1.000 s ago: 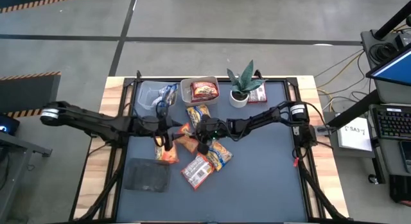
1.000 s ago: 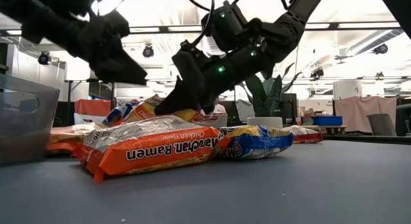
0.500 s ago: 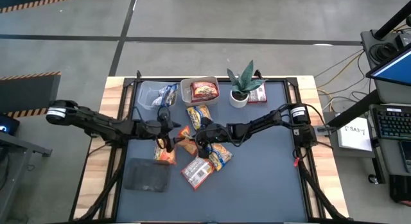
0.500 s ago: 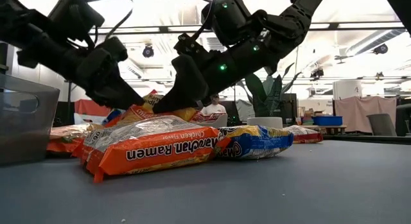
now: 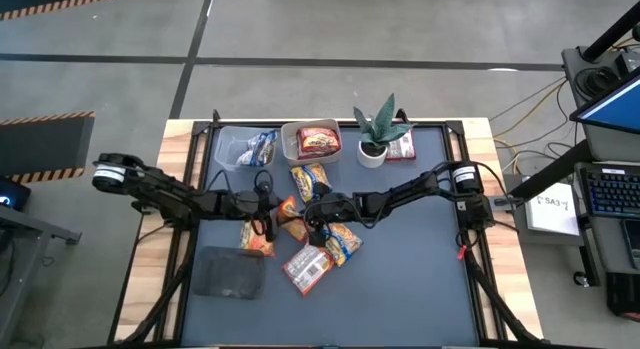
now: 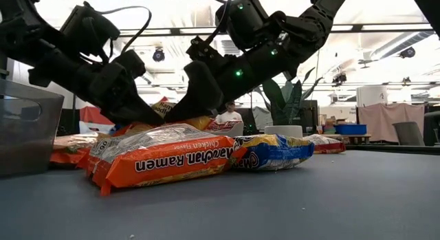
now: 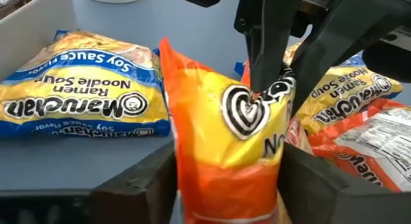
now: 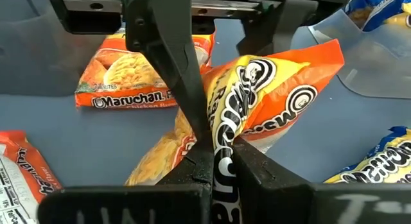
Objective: Sort Maruchan noodles
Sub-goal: Put the orange noodle pack into the black bin
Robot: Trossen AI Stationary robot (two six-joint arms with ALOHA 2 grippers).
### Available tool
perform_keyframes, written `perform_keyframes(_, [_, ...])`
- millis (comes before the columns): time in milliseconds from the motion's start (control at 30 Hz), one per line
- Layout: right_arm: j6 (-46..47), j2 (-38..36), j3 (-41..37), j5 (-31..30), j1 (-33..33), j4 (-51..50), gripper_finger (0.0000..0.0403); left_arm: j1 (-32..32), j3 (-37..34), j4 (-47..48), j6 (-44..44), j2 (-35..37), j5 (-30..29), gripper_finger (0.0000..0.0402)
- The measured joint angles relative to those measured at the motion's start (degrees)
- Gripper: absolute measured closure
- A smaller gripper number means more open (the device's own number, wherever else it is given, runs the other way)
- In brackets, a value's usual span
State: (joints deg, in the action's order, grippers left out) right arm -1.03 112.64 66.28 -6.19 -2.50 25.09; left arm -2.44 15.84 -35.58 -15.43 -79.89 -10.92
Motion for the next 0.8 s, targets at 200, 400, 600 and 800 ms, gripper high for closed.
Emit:
perform_keyframes(200, [0.82,-1.13,0.0,-0.22,0.04,-2.43,0.0352,-0.02,0.04,0.41,0.18,0.47,0.49,0.0282])
perform_keyframes(400, [2.54,-4.87,0.0,0.2,0.28,-5.79,0.0267,0.02,0.19,0.65,0.18,1.24,-0.12,0.0298])
perform_keyframes(600, [4.16,-11.54,0.0,0.17,1.02,-15.68,0.0195,0.02,3.31,-0.62,2.48,3.5,0.75,0.0293])
perform_keyframes(800, [6.13,-17.9,-0.69,-0.61,0.86,-23.6,0.0162,-0.08,10.39,8.38,5.93,9.16,6.6,0.0298])
